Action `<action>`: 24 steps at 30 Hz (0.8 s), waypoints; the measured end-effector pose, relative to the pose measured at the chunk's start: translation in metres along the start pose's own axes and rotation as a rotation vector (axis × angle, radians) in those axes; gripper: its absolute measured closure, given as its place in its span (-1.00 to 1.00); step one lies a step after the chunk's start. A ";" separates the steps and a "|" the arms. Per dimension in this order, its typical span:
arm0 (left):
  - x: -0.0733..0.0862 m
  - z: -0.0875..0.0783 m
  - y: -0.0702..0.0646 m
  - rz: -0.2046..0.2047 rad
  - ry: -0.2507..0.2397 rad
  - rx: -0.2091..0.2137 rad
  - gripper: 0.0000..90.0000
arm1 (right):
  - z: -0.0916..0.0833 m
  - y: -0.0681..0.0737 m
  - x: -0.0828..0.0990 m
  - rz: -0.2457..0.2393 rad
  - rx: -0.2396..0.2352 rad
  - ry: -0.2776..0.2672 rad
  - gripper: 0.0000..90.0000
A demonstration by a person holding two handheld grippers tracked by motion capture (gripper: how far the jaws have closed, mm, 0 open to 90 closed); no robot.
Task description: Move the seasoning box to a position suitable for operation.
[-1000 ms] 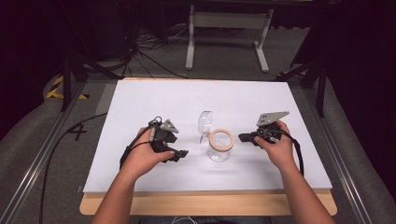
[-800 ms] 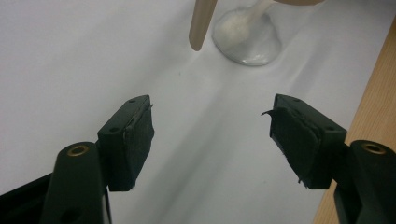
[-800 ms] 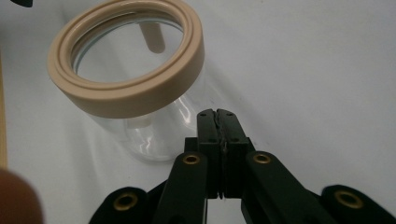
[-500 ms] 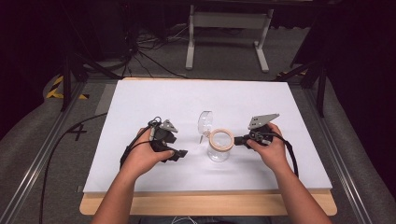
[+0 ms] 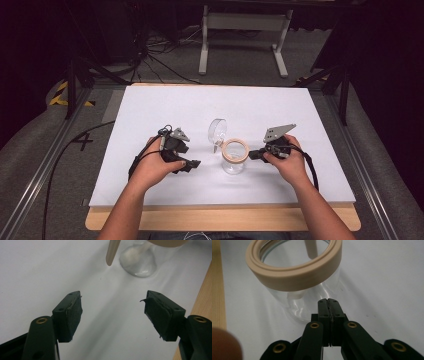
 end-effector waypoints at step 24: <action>-0.009 0.008 -0.001 0.020 0.020 0.023 -0.32 | 0.003 0.041 -0.006 -0.074 -0.083 0.043 1.00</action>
Point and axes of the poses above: each handheld gripper's, and its own axes: z roughly forward along the jaws, x roughly out of its underside, y roughly to its left, the point moved 8 cm from there along z, roughly forward along the jaws, and after that the axes turned 14 degrees about -z, right-handed, at the moved point
